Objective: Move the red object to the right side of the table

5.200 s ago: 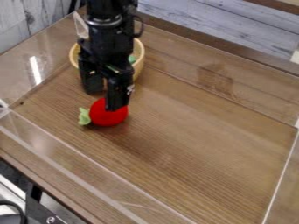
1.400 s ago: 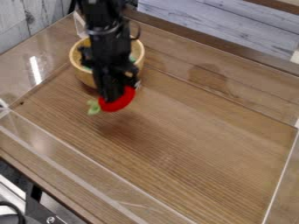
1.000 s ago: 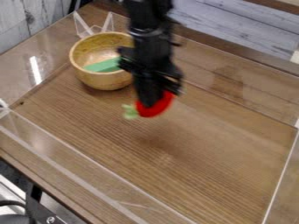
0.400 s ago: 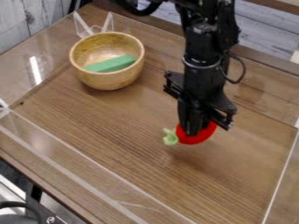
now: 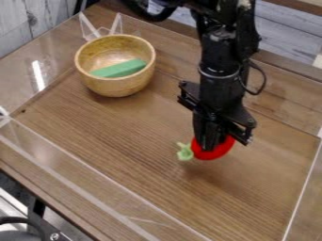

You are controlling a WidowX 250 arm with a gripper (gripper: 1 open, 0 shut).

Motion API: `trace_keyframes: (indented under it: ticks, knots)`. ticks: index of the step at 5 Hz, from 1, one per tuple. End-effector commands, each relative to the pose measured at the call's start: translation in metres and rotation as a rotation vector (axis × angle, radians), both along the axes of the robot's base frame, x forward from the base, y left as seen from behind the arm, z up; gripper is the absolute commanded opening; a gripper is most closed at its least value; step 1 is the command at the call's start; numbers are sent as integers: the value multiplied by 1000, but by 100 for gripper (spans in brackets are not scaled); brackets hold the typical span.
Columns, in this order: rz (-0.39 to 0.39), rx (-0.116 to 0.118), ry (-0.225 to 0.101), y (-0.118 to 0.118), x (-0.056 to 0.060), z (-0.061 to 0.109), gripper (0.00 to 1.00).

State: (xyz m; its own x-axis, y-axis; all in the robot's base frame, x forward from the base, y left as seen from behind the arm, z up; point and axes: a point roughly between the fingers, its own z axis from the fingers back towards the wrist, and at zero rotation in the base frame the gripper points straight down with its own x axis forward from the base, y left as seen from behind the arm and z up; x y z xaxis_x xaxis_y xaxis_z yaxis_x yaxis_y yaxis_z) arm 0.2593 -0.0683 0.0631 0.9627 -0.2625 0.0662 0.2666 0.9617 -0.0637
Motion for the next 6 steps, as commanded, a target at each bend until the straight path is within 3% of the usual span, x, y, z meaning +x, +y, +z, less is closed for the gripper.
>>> trace_keyframes:
  ticks: [1, 6]
  knots:
    - [-28, -13, -22, -5, 1, 8, 0]
    - [-103, -41, 23, -9, -5, 3, 0]
